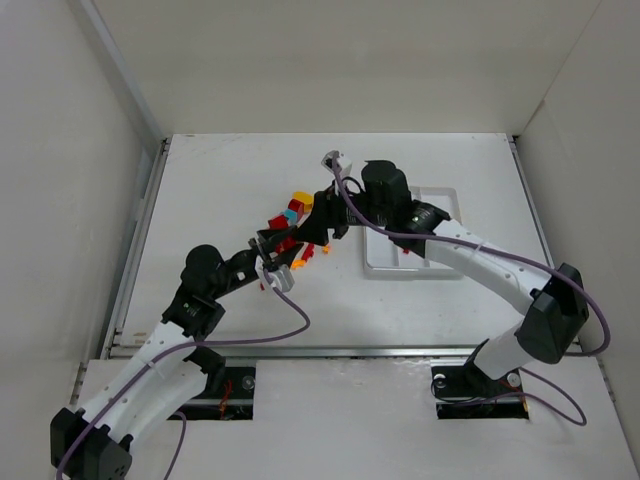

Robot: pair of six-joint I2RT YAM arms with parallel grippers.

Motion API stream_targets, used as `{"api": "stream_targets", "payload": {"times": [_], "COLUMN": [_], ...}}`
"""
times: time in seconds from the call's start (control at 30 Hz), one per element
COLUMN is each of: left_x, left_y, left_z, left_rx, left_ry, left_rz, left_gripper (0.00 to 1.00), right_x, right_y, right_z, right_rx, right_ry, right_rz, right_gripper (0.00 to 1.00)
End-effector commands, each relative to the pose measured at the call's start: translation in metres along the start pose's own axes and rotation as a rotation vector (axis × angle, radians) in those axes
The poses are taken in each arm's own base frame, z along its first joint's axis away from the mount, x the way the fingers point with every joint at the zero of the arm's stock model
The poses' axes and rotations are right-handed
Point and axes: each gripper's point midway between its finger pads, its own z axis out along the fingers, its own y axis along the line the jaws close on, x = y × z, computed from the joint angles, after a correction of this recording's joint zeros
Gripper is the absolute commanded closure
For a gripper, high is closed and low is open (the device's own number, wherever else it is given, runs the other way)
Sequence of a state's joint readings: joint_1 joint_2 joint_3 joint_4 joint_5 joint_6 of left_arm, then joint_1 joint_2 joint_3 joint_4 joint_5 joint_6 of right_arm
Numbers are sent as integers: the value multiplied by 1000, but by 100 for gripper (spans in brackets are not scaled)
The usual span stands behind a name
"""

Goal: Sort the legos into containers by color

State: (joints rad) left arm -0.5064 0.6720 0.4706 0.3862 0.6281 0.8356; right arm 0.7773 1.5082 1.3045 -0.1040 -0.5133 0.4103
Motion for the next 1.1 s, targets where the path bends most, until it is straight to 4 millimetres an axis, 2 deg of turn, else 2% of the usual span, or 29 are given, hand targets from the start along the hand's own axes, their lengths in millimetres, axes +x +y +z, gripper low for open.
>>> {"api": "stream_targets", "payload": {"times": [0.0,0.13,0.17,0.37,0.4,0.5,0.53,0.57,0.6,0.67,0.73,0.83,1.0,1.03,1.07], "left_x": [-26,-27,-27,-26,-25,-24,-24,-23,-20,-8,0,2,5,6,3], "left_y": [24,27,27,31,32,33,33,35,32,27,27,30,26,24,28], "left_z": [0,0,0,1,1,0,0,0,0,-2,-4,-10,-11,-12,-12], "left_rx": [-66,-78,-78,-93,-101,-108,-108,-117,-107,-90,-80,-102,-95,-90,-96], "left_ry": [-74,-73,-73,-74,-67,-60,-60,-52,-41,16,73,98,105,111,105], "left_rz": [55,60,60,66,66,65,65,64,55,31,26,36,43,29,34], "left_gripper": [100,100,100,100,100,100,94,77,46,30,24,24,43,51,53], "right_x": [-30,-27,-27,-21,-22,-21,-21,-22,-27,-25,-30,-29,-25,-25,-21], "right_y": [11,6,6,15,16,19,18,16,18,15,16,11,9,9,7], "right_z": [1,8,8,13,15,15,15,15,12,9,4,2,2,2,2], "right_rx": [-13,-13,-13,-86,-97,-110,-110,-97,-88,-72,-51,-19,-11,-11,-8], "right_ry": [-81,-58,-58,-11,-8,-2,-2,-8,-25,-29,-53,-57,-41,-41,-34], "right_rz": [-32,-21,-21,-27,-37,-37,-46,-46,-53,-50,-57,-50,-40,-40,-36], "right_gripper": [30,41,49,69,77,93,100,100,100,100,100,100,100,100,100]}}
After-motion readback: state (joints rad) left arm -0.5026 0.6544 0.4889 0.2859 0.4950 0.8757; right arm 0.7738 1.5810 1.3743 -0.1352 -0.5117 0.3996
